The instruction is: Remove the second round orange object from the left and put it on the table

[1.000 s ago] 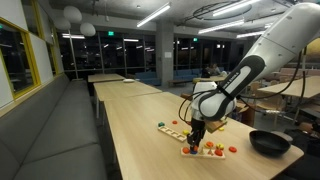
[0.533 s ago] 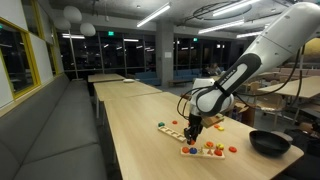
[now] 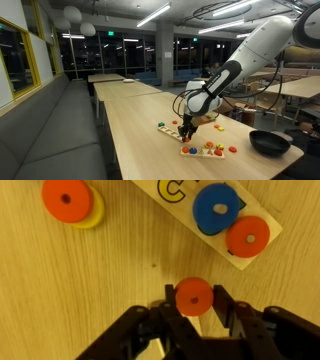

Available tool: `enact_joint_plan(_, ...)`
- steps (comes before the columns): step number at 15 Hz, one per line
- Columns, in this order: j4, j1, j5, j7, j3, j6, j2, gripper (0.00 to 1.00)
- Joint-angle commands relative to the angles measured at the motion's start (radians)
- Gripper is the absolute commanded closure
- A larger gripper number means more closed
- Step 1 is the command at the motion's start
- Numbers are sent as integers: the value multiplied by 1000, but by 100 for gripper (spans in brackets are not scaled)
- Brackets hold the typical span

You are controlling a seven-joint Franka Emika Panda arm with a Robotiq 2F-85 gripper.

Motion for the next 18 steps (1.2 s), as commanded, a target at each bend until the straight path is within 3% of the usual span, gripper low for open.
enact_joint_plan(1, 101, 9, -39, 72, -37, -27, 97, 76)
enact_joint_plan(11, 191, 11, -36, 116, -80, -76, 163, 75)
enact_joint_plan(12, 192, 13, -40, 125, -84, -84, 161, 33)
enact_joint_plan(14, 194, 18, -48, 141, -88, -102, 151, 27)
enact_joint_plan(18, 218, 27, -64, 165, -92, -206, 114, 0)
